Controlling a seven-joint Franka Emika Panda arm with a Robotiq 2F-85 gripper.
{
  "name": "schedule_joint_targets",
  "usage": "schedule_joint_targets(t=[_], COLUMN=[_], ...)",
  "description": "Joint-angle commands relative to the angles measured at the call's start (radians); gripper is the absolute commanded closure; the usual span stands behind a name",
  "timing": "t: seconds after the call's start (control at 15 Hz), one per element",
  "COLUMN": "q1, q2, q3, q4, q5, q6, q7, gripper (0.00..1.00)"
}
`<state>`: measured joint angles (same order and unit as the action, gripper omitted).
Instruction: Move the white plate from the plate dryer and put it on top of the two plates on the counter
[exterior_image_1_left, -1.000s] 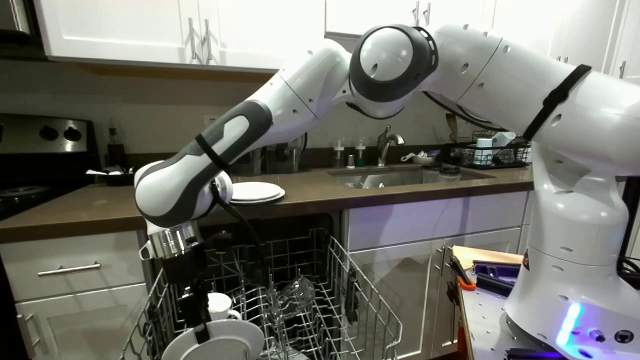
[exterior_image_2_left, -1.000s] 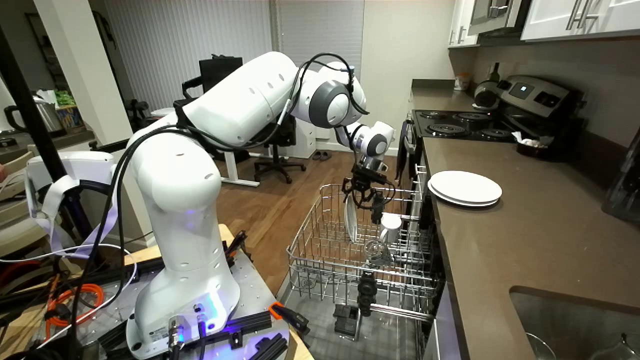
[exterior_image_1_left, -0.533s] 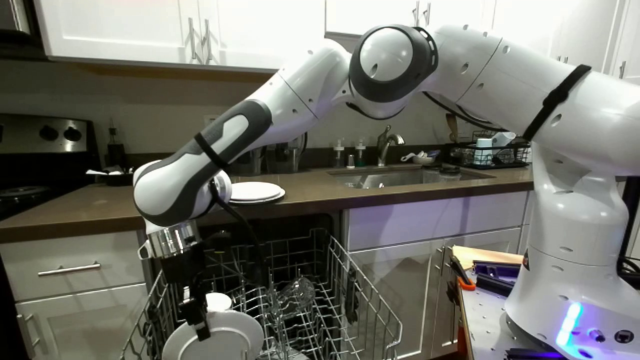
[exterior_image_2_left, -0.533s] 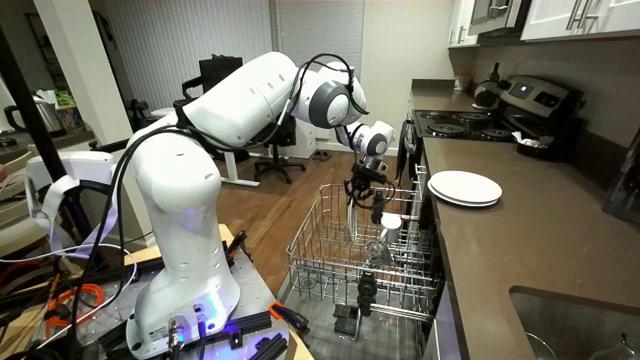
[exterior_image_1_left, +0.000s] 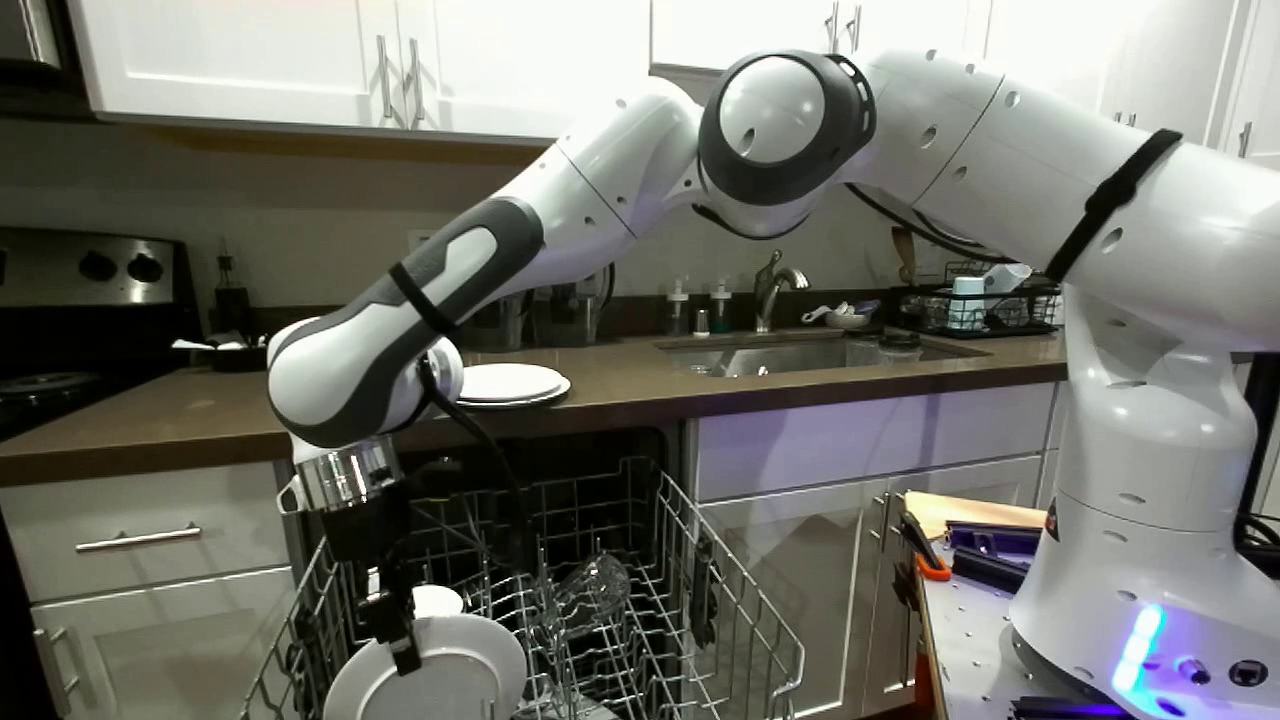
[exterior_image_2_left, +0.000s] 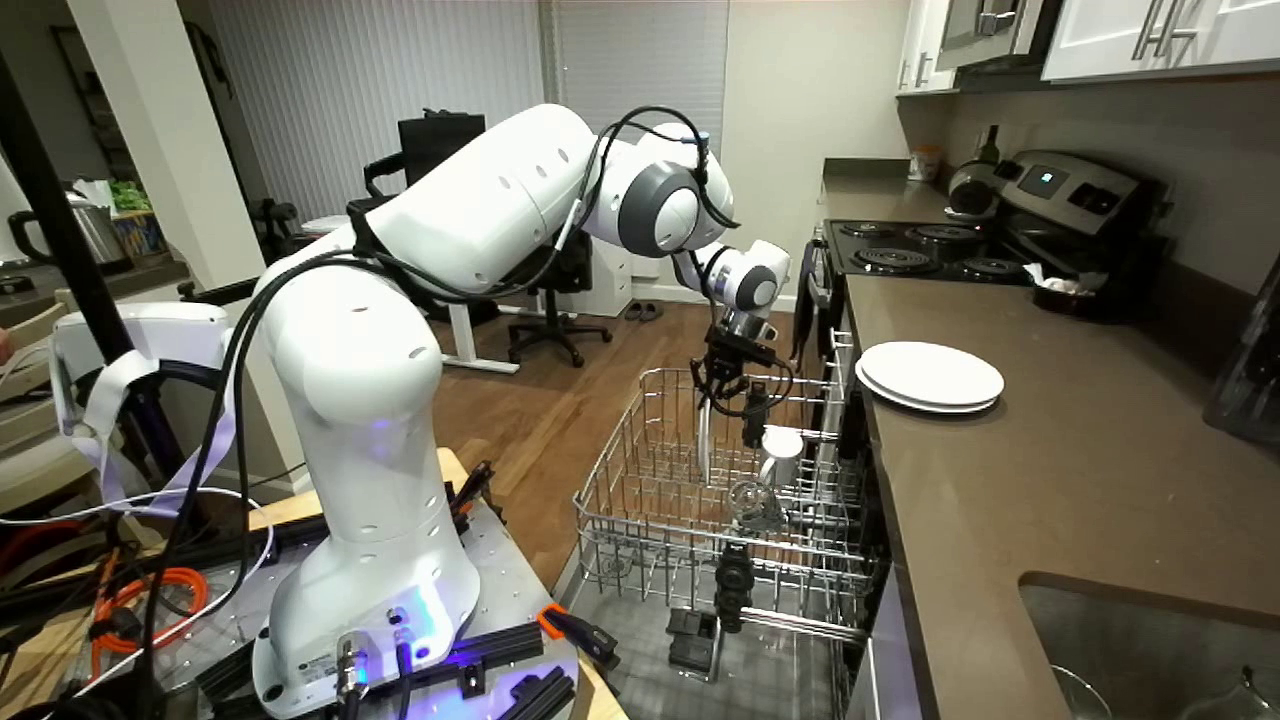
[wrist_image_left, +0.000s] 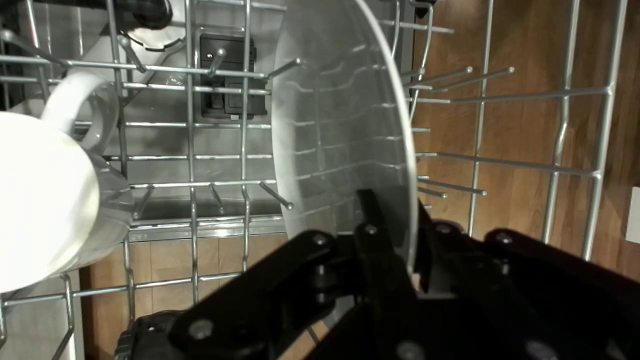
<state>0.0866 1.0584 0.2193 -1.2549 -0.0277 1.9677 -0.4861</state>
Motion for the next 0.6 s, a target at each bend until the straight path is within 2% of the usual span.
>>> schedule_joint_targets(t=[0.0, 0.07, 0.13, 0.53], q1=[-0.008, -0.007, 0.003, 0.003], q2=[0.004, 0.003, 0.004, 0.004], q3=[0.009, 0.009, -0.003, -0.003], q4=[0.028, 0.028, 0.007, 0.008], q5=[0.013, 0.013, 0.003, 0.003], q6=[-0.039, -0.039, -0.004, -0.004], q7=[-0.022, -0.021, -0.001, -0.001], gripper=[0.93, 0.93, 0.86, 0.86])
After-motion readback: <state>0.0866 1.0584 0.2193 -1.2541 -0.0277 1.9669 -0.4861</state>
